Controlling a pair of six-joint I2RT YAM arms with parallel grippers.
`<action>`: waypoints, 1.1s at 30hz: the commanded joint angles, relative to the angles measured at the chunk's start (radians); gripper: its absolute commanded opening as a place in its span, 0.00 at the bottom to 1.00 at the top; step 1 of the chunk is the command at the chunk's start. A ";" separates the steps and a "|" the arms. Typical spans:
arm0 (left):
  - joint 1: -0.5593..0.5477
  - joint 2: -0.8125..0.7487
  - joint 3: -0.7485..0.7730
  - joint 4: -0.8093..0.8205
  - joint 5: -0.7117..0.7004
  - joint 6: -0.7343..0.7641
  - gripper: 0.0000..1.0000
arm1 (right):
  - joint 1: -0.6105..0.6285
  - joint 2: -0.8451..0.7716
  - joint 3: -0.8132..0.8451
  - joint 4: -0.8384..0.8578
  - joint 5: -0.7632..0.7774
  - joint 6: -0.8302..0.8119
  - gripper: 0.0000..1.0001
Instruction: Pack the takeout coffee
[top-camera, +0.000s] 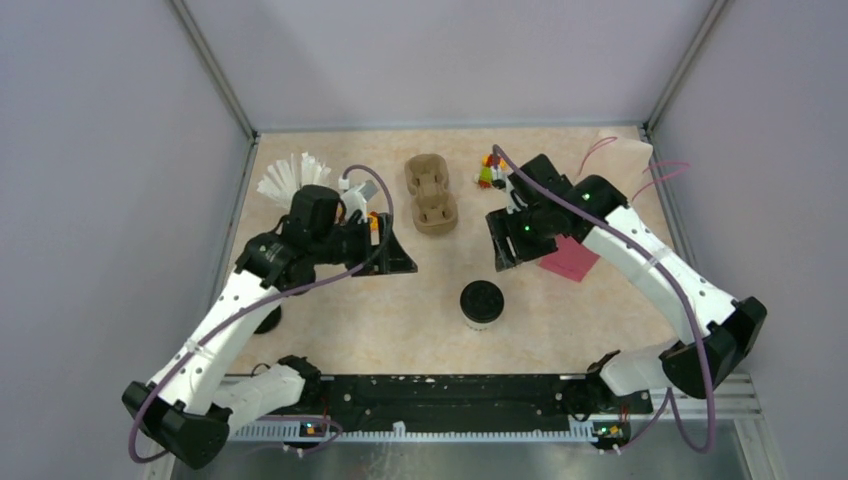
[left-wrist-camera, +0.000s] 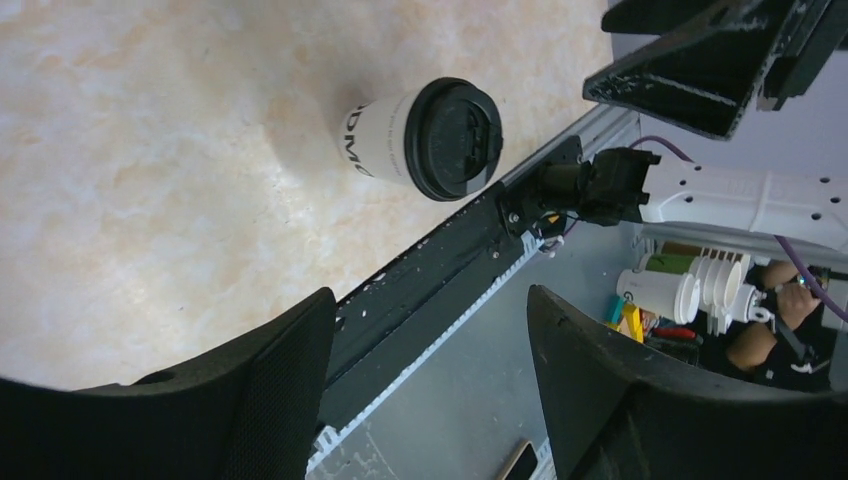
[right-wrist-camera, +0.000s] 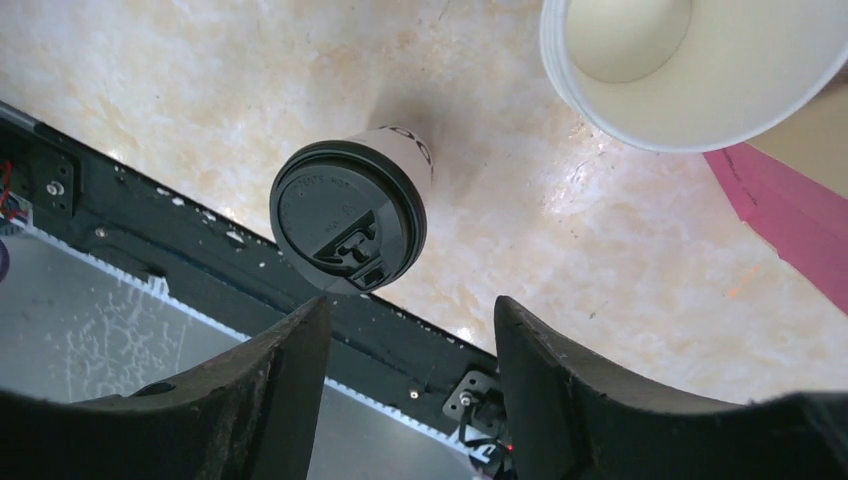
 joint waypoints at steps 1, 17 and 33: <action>-0.109 0.064 -0.026 0.188 -0.049 -0.082 0.74 | -0.024 -0.083 -0.079 0.166 -0.042 0.017 0.57; -0.180 0.305 -0.200 0.624 0.032 -0.100 0.56 | -0.024 -0.176 -0.357 0.419 -0.081 0.176 0.43; -0.181 0.494 -0.214 0.769 0.176 -0.067 0.54 | -0.024 -0.195 -0.465 0.478 -0.084 0.160 0.41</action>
